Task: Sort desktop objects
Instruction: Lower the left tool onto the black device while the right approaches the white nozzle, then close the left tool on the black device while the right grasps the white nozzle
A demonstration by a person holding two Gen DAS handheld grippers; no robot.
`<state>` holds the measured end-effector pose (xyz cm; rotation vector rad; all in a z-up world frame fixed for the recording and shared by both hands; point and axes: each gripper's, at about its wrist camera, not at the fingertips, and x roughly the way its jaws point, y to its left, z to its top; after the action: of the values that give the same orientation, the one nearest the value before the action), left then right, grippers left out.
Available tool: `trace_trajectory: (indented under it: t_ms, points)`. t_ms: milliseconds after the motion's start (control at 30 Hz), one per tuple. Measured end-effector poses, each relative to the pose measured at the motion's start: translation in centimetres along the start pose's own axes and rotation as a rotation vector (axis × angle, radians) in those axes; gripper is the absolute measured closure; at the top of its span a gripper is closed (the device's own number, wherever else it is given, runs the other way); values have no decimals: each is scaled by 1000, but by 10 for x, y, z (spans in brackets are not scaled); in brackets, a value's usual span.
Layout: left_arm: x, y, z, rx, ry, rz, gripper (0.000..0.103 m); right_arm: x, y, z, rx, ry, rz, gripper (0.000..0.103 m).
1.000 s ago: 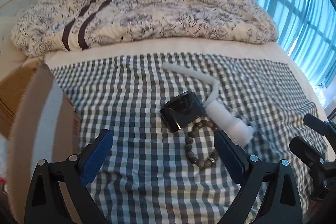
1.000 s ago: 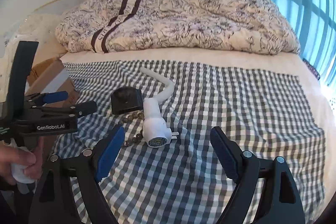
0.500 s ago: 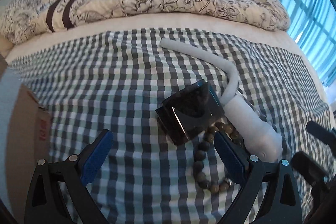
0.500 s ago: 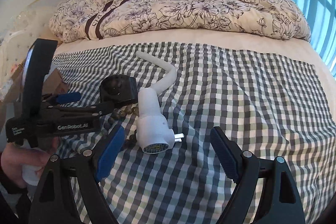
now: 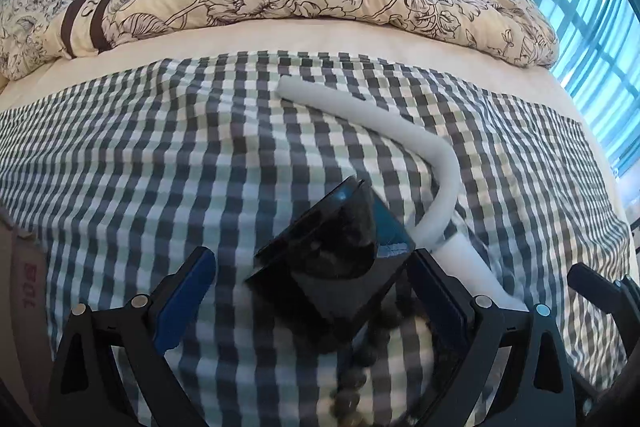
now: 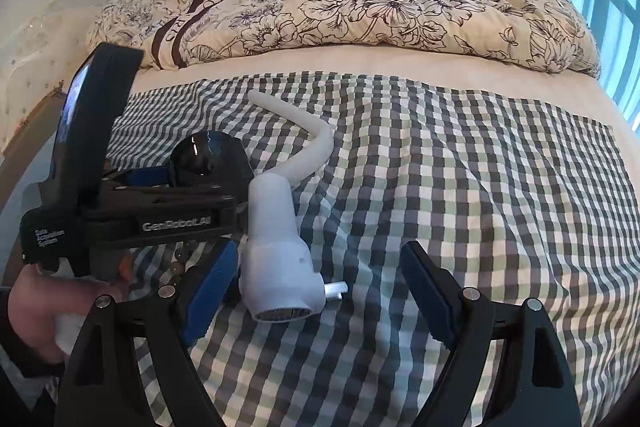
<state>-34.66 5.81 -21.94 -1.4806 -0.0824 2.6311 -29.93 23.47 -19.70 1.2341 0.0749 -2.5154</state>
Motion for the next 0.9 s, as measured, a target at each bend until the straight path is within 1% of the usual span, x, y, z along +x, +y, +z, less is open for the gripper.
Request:
trace_trajectory:
  t_ms: [67, 100, 133, 167, 200, 300, 367, 400, 533, 633, 700, 733, 767, 833, 900]
  points:
    - [4, -1, 2, 5, -3, 4, 5, 4, 3, 1, -13, 3, 0, 20]
    - [5, -1, 3, 8, -9, 8, 8, 6, 4, 2, -18, 4, 2, 20]
    - [5, -1, 4, 9, -14, 8, 15, 8, 5, 3, -22, 5, 4, 20]
    - [5, -2, 4, 12, -16, 6, 19, 9, 7, 3, -25, 3, 5, 20]
    - [5, -3, 3, 18, -19, 3, 27, 11, 7, 3, -26, 3, 5, 20]
    - [4, -5, 2, 33, -24, 4, 29, 17, 7, 3, -21, 10, 7, 20]
    - [2, -2, 1, 18, -31, -9, 30, 19, 8, 3, -15, 11, 8, 20]
    - [0, -1, 0, 8, -34, -12, 37, 19, 9, 3, -16, 11, 10, 20]
    - [-11, 4, -2, -12, -48, -21, 44, 23, 15, 3, -41, 30, 3, 20]
    - [-18, 7, -5, -15, -48, -19, 47, 27, 16, 2, -44, 41, 5, 20]
    - [-21, 9, -8, -20, -46, -21, 48, 28, 19, 2, -51, 37, -7, 22]
    - [-22, 10, -11, -22, -40, -21, 48, 29, 20, 2, -57, 37, -20, 28]
    - [-23, 11, -13, -22, -36, -21, 48, 30, 20, 2, -61, 42, -32, 37]
    - [-22, 10, -18, -15, -27, -14, 47, 34, 20, 2, -62, 60, -41, 42]
    - [-17, 7, -22, -1, -14, -3, 46, 37, 21, 2, -64, 75, -44, 42]
